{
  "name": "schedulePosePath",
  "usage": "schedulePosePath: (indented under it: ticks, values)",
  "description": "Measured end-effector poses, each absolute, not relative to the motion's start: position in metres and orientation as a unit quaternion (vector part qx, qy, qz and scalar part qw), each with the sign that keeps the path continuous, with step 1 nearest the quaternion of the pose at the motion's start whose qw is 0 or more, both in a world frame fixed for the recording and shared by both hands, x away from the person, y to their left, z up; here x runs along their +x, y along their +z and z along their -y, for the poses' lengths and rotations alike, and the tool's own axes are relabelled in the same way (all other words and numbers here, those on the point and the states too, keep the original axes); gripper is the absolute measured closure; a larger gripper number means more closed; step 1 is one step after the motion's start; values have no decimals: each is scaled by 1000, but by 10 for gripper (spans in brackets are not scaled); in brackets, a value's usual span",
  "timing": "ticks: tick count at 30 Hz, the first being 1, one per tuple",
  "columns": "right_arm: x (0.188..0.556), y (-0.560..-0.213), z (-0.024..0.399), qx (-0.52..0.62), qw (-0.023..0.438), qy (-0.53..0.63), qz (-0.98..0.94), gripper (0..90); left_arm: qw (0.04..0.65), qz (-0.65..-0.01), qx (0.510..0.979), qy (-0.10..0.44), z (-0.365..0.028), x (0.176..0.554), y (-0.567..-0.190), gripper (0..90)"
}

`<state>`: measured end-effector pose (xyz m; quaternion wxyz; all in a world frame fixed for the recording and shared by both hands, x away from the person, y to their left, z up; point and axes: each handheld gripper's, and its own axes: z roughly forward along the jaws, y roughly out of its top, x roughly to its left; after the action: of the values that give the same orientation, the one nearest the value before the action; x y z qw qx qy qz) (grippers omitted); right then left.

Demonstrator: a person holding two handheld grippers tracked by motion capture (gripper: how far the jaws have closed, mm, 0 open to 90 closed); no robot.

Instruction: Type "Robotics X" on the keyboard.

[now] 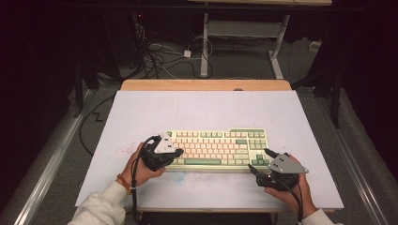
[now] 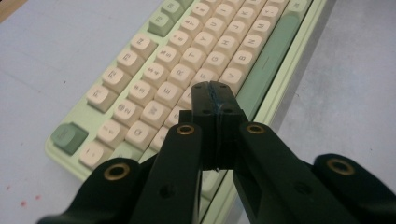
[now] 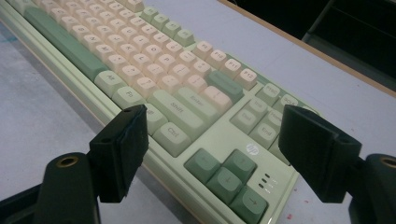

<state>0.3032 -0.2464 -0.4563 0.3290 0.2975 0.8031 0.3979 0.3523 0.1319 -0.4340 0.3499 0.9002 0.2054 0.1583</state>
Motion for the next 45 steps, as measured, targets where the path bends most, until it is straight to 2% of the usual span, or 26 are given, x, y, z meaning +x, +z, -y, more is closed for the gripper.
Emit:
schedulePosePath:
  ticks: [18,39,45]
  values:
    - [305,-460,246,294,324,389,-810,251,334,-181,916,128,-74,376,-440,877]
    - [305,-461,244,291,317,386,-816,252,299,-170,929,136,-59,377,-454,877]
    - [305,-461,244,289,318,384,-817,252,306,-167,926,145,-61,375,-452,877]
